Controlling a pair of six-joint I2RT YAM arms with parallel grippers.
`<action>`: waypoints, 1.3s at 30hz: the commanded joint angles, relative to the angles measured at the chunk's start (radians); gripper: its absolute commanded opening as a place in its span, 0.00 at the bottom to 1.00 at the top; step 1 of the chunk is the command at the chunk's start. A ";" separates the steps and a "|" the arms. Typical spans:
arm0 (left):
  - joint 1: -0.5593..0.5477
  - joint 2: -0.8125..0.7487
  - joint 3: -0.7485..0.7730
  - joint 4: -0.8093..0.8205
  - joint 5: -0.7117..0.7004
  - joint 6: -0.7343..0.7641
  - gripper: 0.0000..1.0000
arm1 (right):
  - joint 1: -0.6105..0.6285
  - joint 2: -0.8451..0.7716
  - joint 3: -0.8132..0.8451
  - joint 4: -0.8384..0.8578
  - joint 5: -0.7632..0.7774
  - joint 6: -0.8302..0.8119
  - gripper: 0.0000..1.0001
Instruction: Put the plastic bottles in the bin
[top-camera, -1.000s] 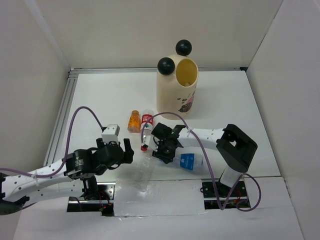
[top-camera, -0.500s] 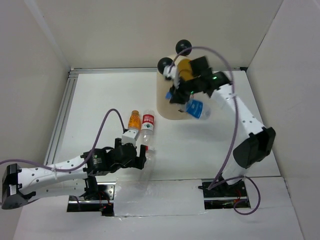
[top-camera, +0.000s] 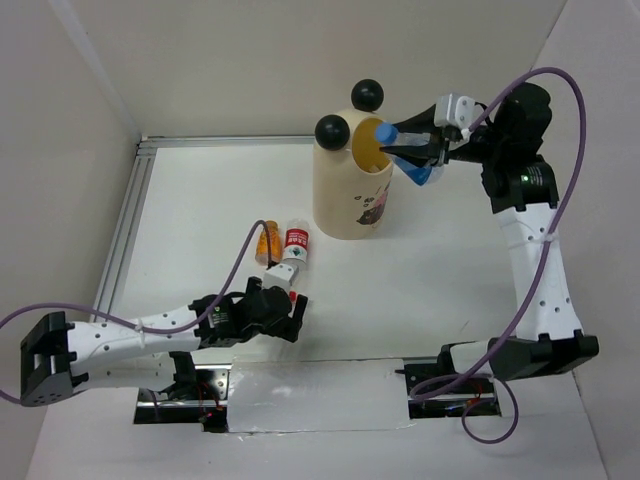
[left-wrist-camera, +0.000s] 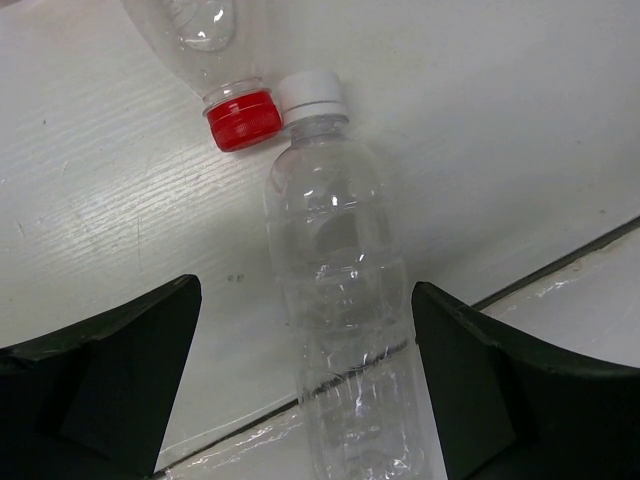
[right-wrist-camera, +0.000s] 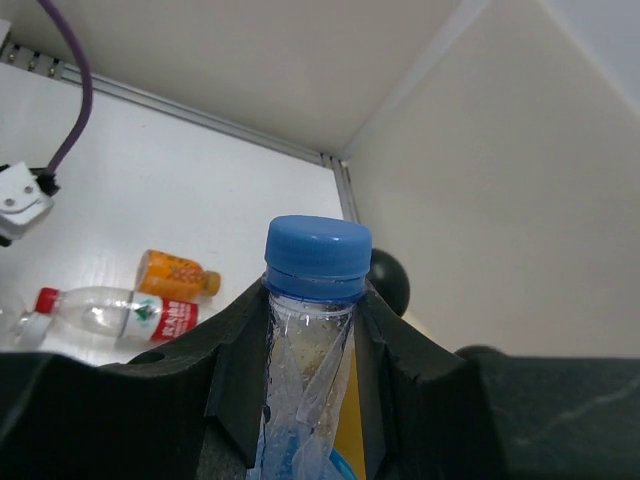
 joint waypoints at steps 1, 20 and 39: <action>-0.006 0.051 0.031 0.041 0.002 0.006 0.99 | 0.021 0.076 -0.018 0.233 -0.032 0.021 0.00; -0.006 0.098 0.041 0.029 0.002 -0.040 0.99 | 0.148 0.309 0.048 0.554 0.012 0.022 0.00; -0.006 0.171 0.070 0.011 0.002 -0.040 0.99 | 0.148 0.309 -0.263 1.170 0.110 0.462 0.02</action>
